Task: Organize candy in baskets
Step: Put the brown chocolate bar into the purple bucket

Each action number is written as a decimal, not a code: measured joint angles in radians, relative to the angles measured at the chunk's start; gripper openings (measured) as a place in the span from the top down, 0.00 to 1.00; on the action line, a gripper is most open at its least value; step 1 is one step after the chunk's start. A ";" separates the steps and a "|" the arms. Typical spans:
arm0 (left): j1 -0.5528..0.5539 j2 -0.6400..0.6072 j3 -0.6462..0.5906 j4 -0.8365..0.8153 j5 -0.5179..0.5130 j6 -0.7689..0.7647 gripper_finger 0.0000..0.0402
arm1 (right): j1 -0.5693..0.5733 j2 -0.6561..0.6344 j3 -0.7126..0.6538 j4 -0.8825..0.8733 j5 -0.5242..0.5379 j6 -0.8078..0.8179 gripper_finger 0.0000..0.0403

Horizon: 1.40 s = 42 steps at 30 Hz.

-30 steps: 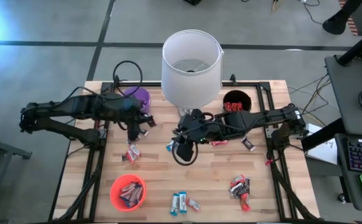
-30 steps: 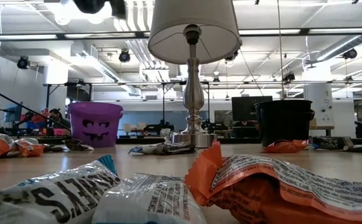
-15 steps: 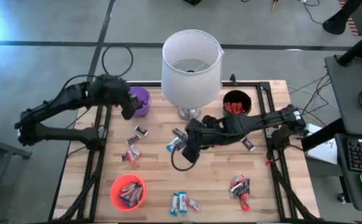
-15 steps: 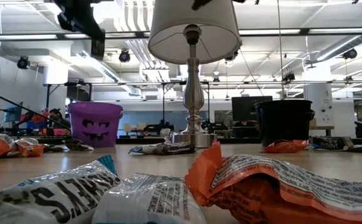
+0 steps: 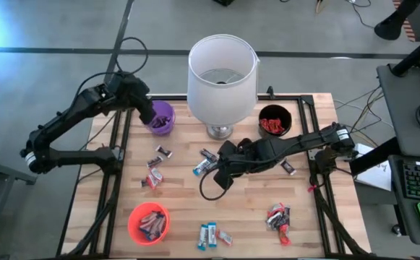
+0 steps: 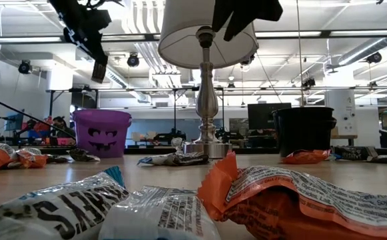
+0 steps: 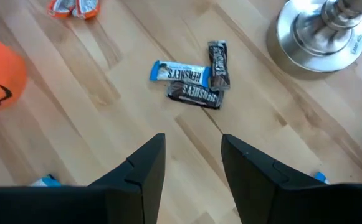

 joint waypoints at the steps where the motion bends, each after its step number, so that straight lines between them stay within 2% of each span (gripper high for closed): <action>1: 0.000 0.005 0.000 0.000 0.000 0.007 0.97 | 0.000 0.000 0.000 0.002 0.000 0.000 0.64; 10: 0.000 0.036 -0.001 0.000 0.006 0.010 0.89 | 0.000 0.000 -0.001 0.003 0.001 0.000 0.62; 14: 0.000 0.038 -0.001 0.000 0.054 0.010 0.82 | 0.000 0.000 -0.001 0.007 0.001 0.000 0.60; 20: 0.000 0.037 -0.001 -0.005 0.068 0.005 0.70 | -0.001 0.000 -0.001 0.007 0.002 -0.025 0.57; 23: 0.000 0.036 -0.001 -0.027 0.169 -0.011 0.67 | -0.003 0.001 -0.001 0.014 0.001 -0.074 0.57; 26: -0.001 0.034 -0.001 -0.032 0.361 -0.028 0.66 | -0.008 0.001 -0.012 0.053 -0.002 -0.142 0.56; 29: -0.004 0.031 -0.001 -0.027 0.525 -0.023 0.66 | -0.021 0.002 -0.036 0.114 -0.065 -0.205 0.56; 31: -0.009 0.031 -0.001 -0.023 0.541 -0.020 0.66 | -0.034 0.002 -0.057 0.161 -0.102 -0.226 0.56; 42: -0.014 0.010 -0.003 -0.047 0.559 0.061 0.66 | -0.080 0.003 -0.218 0.300 -0.152 -0.188 0.56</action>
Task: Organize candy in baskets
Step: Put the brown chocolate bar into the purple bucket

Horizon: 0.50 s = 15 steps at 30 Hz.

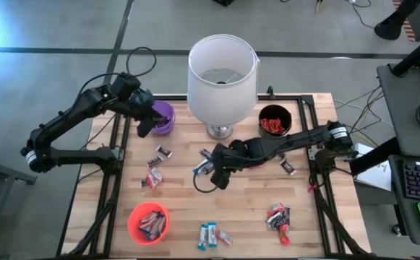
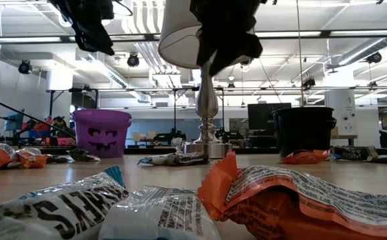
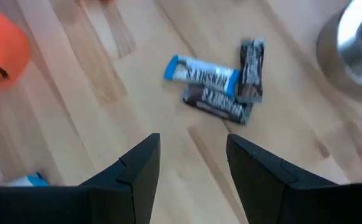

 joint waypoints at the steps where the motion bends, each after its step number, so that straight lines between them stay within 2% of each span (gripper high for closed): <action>1: 0.000 -0.003 0.000 0.000 0.000 0.002 0.66 | 0.001 0.000 -0.008 0.004 -0.002 0.002 0.56; 7: -0.001 -0.015 0.000 0.000 0.000 0.015 0.66 | 0.004 -0.001 -0.064 0.025 -0.012 -0.062 0.56; 15: 0.000 -0.015 0.000 0.004 0.000 0.012 0.66 | -0.047 -0.001 -0.169 0.193 -0.102 -0.181 0.56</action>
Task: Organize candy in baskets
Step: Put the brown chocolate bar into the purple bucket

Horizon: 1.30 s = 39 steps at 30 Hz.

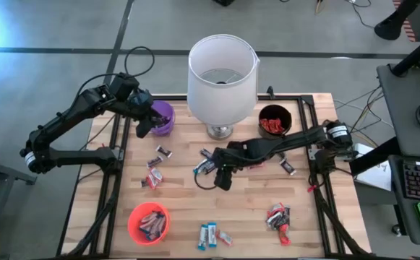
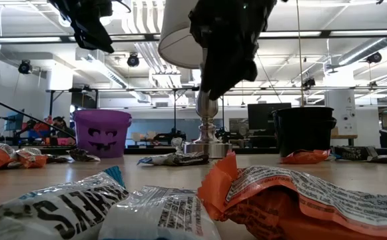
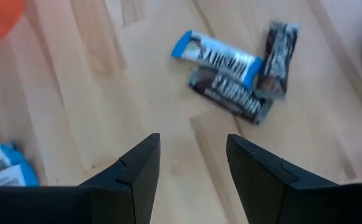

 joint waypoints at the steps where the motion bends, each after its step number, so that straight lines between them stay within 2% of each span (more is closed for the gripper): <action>1: 0.000 0.000 0.000 0.002 0.000 -0.004 0.66 | -0.008 0.000 -0.012 0.021 -0.001 -0.014 0.56; 11: 0.000 -0.001 0.000 0.067 0.000 -0.038 0.66 | -0.090 0.000 -0.045 0.085 -0.067 -0.195 0.56; 15: 0.001 0.000 0.000 0.074 0.000 -0.041 0.66 | -0.104 0.000 -0.048 0.105 -0.143 -0.278 0.56; 22: 0.001 0.000 0.000 0.083 0.000 -0.060 0.66 | -0.110 0.000 -0.111 0.194 -0.200 -0.349 0.56; 33: 0.001 0.000 0.000 0.122 0.000 -0.072 0.66 | -0.118 0.001 -0.189 0.311 -0.211 -0.460 0.56; 39: 0.001 0.003 0.000 0.122 0.000 -0.079 0.66 | -0.126 0.094 -0.189 0.352 -0.212 -0.475 0.56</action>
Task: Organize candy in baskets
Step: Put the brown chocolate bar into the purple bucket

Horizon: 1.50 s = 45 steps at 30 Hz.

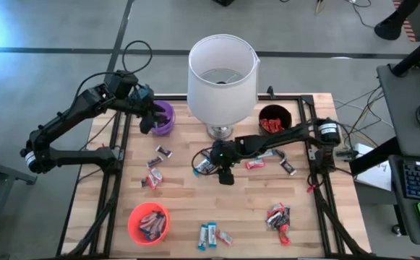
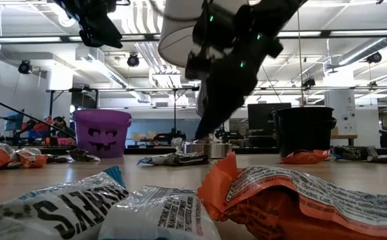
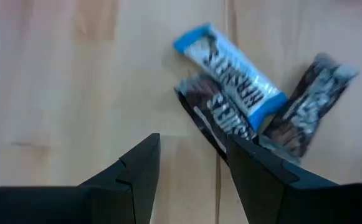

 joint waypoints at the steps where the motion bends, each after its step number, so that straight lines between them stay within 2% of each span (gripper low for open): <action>1: 0.000 0.001 0.000 0.000 0.000 -0.004 0.66 | 0.000 0.019 0.008 0.002 0.000 -0.006 0.56; 9: 0.000 0.005 0.000 -0.005 0.000 -0.019 0.66 | 0.000 0.081 0.068 0.001 0.032 -0.035 0.56; 23: 0.000 0.006 -0.002 -0.005 0.000 -0.019 0.66 | -0.049 0.117 0.070 -0.028 0.027 -0.066 0.57; 31: 0.000 0.006 -0.003 -0.005 0.000 -0.019 0.66 | -0.067 0.149 0.069 -0.023 0.020 -0.019 0.71; 39: 0.000 0.008 -0.003 -0.005 0.000 -0.019 0.66 | -0.058 0.170 0.070 -0.029 0.004 -0.005 0.76; 45: 0.000 0.012 -0.003 -0.005 0.000 -0.019 0.66 | -0.055 0.152 0.068 -0.040 -0.031 0.026 0.96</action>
